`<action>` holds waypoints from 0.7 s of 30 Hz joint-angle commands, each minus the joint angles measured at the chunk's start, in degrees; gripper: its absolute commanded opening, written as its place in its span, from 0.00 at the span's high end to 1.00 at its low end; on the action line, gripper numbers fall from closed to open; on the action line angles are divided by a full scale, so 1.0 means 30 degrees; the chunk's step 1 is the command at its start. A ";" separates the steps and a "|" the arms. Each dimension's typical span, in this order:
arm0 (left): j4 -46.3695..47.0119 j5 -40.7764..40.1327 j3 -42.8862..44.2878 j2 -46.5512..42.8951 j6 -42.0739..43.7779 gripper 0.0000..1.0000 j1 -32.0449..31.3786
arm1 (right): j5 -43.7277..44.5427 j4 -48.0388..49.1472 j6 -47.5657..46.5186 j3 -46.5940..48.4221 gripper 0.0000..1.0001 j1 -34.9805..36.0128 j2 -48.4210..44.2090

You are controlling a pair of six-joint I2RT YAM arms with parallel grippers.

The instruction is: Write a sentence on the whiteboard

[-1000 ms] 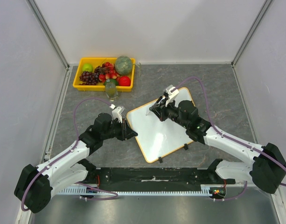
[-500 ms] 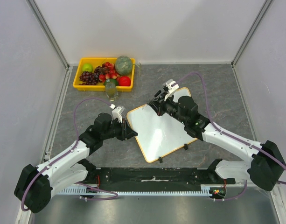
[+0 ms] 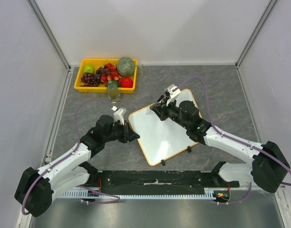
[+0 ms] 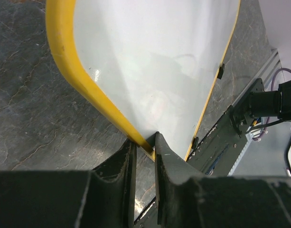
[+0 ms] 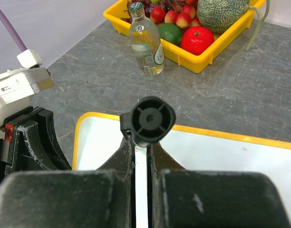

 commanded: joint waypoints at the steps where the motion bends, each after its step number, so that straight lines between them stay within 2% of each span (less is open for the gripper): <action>1: -0.1018 -0.1392 -0.0195 0.0053 0.1583 0.98 0.0231 | 0.1093 -0.0787 -0.0951 -0.1039 1.00 0.0016 0.0027; 21: -0.0960 -0.1393 -0.0166 0.0170 0.1613 0.98 0.0231 | 0.0420 -0.2516 -0.1127 -0.2066 1.00 0.0338 -0.0882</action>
